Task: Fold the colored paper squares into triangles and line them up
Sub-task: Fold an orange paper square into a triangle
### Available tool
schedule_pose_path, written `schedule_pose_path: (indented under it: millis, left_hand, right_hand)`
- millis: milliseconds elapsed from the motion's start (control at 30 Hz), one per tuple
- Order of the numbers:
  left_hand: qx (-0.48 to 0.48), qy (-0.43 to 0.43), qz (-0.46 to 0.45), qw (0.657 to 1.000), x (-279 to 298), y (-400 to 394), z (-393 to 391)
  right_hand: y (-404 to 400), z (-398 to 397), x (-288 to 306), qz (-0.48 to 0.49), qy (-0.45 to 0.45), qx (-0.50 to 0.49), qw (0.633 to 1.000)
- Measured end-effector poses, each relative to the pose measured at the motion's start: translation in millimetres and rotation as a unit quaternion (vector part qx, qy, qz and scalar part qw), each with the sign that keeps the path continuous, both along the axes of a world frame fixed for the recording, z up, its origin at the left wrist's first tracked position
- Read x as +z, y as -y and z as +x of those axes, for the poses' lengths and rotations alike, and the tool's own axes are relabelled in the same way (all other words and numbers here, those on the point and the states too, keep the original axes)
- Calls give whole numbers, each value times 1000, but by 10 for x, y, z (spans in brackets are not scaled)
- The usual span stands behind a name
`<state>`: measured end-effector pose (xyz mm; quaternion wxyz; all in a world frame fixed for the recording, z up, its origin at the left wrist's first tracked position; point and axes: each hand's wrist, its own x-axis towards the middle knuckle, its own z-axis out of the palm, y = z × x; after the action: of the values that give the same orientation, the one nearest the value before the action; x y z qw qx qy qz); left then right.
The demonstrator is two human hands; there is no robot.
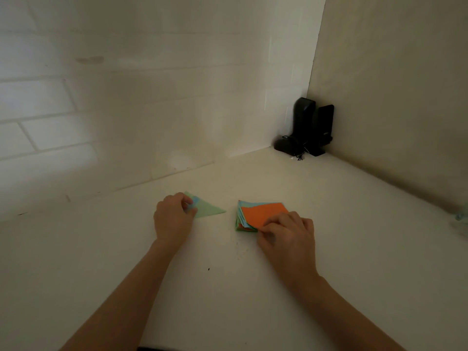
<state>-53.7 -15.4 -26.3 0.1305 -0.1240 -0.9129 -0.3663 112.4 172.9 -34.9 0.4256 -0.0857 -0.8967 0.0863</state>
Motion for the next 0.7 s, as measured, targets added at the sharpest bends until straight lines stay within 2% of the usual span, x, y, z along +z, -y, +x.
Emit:
schedule_pose_path:
  millis: [167, 367, 500, 700]
  left_hand:
    - [-23, -77, 22, 997, 35, 32, 197]
    - [-205, -167, 61, 962, 169, -72, 923]
    - [-307, -207, 16, 929, 103, -89, 1366]
    - [-342, -215, -71, 912, -65, -27, 1612]
  right_hand:
    - [-21, 86, 57, 13, 30, -16, 999]
    - [-11, 392, 252, 27, -37, 2, 999]
    - [73, 645, 259, 63, -51, 37, 996]
    - [203, 922, 44, 67, 15, 76, 995]
